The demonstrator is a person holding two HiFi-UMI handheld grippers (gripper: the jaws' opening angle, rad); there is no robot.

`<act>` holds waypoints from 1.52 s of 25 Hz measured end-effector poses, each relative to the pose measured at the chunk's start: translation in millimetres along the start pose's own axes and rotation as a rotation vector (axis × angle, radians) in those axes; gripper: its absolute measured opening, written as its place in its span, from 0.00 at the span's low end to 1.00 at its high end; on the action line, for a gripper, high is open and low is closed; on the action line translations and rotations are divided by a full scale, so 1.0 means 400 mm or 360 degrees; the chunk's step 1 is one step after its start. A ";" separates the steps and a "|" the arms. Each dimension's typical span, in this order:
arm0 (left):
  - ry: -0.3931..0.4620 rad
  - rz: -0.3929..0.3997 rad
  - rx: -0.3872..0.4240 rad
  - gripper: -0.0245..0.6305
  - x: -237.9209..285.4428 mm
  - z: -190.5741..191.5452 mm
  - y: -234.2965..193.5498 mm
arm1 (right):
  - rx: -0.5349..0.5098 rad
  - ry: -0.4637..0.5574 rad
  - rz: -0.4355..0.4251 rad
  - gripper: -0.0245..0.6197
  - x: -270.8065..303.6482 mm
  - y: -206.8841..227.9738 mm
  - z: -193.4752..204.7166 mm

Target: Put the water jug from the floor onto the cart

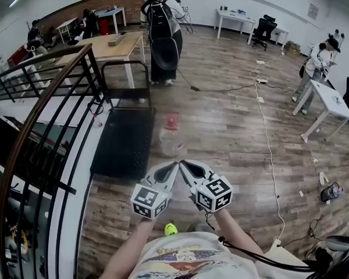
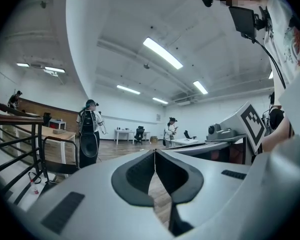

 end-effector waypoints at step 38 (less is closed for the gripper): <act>-0.0041 -0.0215 -0.0048 0.06 0.494 -0.070 -0.302 | -0.0083 -0.0158 -0.0143 0.07 0.319 0.493 -0.021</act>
Point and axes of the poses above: the fingertips, and each gripper's own axes: x forward along the fingers, y to its right, z out of its underside, the point moved 3 cm from there along -x, backward along the fingers, and after that the axes turned 8 degrees about -x, right-handed, at the moved point
